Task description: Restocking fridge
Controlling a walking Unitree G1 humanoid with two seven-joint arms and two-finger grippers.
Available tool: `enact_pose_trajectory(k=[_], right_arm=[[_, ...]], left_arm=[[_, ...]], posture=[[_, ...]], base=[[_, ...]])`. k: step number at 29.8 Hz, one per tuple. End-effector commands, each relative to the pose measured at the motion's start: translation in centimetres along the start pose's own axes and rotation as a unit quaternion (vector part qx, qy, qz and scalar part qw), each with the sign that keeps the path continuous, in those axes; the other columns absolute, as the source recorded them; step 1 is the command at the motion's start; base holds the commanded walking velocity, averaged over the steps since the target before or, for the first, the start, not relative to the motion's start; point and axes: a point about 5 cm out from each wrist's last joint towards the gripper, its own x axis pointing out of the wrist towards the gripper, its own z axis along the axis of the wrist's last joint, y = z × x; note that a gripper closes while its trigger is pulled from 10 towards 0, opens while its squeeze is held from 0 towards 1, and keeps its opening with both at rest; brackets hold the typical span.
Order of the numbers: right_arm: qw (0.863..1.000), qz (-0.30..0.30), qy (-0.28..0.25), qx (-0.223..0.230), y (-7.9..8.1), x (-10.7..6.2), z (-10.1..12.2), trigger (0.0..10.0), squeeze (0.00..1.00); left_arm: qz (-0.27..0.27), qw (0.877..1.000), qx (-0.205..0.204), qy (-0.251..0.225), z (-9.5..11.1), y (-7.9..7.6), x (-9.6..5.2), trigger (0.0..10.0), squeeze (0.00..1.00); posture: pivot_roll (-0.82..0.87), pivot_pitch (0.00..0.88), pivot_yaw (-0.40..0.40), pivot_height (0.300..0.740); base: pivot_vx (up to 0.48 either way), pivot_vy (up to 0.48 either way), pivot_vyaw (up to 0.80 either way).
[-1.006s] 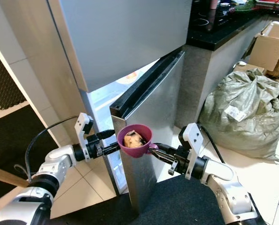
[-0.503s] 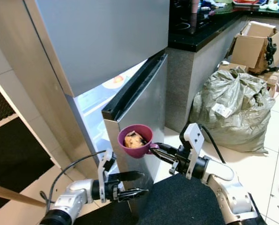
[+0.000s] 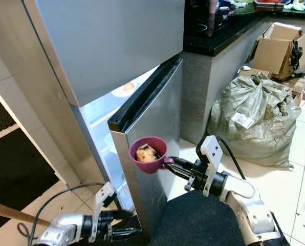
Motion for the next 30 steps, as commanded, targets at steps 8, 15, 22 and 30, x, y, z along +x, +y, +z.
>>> enact_pose_trajectory(k=[8,15,22,30], right_arm=[[1.0,-0.002,-0.011,-0.01,-0.2,-0.1,0.4,10.0,0.0],[1.0,-0.007,-0.006,-0.013,-0.4,-0.1,0.2,10.0,0.0],[1.0,-0.008,-0.007,-0.012,-0.3,0.0,0.1,10.0,0.0],[1.0,-0.007,-0.008,-0.013,-0.3,0.2,0.2,10.0,0.0]], left_arm=[[0.244,0.968,-0.026,0.056,-2.7,3.5,-4.0,0.0,0.0],[0.339,0.939,-0.056,0.007,-2.2,4.6,-4.8,0.0,0.0],[0.414,0.895,-0.105,-0.131,0.4,5.6,-4.2,10.0,0.0],[0.425,0.876,-0.108,-0.199,3.1,5.9,-3.2,10.0,0.0]], posture=[[-0.11,0.018,0.045,0.74],[-0.12,0.013,0.044,0.74],[-0.12,0.01,0.041,0.74],[-0.12,0.008,0.038,0.74]], base=[[0.0,0.0,0.0],[0.0,0.0,0.0],[0.0,0.0,0.0],[0.0,0.0,0.0]])
